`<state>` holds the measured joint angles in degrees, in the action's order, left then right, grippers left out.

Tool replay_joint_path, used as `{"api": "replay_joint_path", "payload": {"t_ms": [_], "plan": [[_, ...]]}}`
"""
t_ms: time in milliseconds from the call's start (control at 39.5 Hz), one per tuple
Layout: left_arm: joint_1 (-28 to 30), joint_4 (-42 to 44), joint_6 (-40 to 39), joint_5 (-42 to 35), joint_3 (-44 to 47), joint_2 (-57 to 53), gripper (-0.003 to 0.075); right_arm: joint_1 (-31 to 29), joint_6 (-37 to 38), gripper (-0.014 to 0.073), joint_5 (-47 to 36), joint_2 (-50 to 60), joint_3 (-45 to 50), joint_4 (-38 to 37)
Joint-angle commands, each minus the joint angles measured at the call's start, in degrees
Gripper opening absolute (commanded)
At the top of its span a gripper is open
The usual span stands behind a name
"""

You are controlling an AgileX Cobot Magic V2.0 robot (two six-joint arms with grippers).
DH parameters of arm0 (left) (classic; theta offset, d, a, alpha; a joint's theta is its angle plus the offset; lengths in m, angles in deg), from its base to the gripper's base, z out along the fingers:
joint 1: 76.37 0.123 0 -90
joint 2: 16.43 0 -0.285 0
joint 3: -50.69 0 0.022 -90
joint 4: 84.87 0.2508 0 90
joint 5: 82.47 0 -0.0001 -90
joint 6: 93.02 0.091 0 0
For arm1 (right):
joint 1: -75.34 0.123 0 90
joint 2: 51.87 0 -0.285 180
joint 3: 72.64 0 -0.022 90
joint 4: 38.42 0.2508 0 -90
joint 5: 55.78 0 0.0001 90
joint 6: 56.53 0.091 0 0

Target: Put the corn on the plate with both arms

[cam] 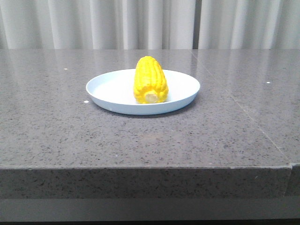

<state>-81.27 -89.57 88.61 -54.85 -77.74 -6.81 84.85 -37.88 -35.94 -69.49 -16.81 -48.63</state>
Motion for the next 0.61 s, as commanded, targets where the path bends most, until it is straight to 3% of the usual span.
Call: {"api": "replay_joint_path", "payload": {"t_ms": [0,582], "plan": [[0.04,-0.22,-0.24,-5.02,-1.48,0.79,-0.0020,-0.31,-0.71,-0.0062,-5.37,-0.50,-1.31,-1.18],[0.04,-0.22,-0.24,-5.02,-1.48,0.79,-0.0020,-0.31,-0.71,-0.0062,-5.39,-0.50,-0.88,-1.18]]}}
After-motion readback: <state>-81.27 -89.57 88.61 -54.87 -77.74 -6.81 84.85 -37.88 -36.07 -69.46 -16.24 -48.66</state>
